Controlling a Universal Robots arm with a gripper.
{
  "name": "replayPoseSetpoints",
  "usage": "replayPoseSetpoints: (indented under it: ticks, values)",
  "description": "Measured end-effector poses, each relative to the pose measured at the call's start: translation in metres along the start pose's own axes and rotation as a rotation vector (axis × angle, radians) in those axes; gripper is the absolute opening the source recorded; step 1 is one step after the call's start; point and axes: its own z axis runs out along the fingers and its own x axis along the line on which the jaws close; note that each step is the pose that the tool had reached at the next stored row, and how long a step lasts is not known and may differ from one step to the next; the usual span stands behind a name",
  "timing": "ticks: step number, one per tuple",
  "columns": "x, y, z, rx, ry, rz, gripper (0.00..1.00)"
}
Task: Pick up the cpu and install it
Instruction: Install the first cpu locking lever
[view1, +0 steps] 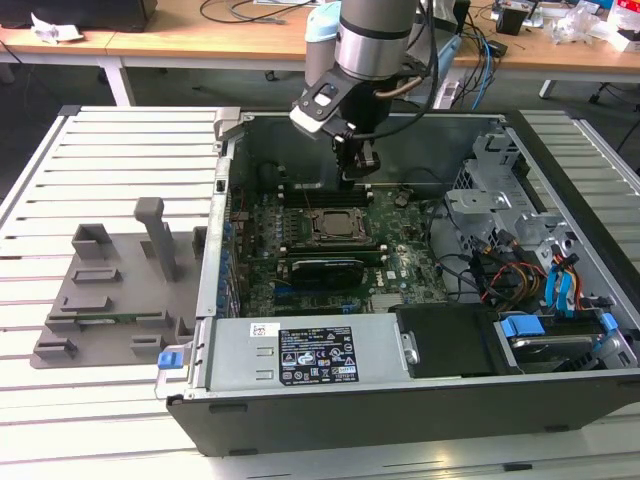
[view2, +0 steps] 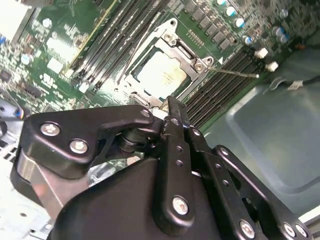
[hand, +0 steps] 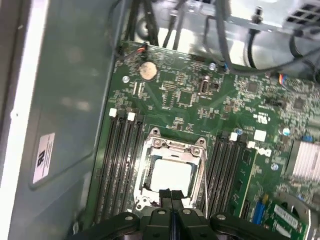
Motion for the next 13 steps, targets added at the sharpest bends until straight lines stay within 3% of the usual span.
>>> replayPoseSetpoints:
  ticks: [2,6,13]
  values:
    - [0.0,0.0,0.0,0.0005,-0.0044,-0.096,0.11]
    - [0.0,0.0,0.0,0.0011,-0.0093,-0.204,0.11]
    - [0.0,0.0,0.0,0.0019,-0.0161,-0.352,0.11]
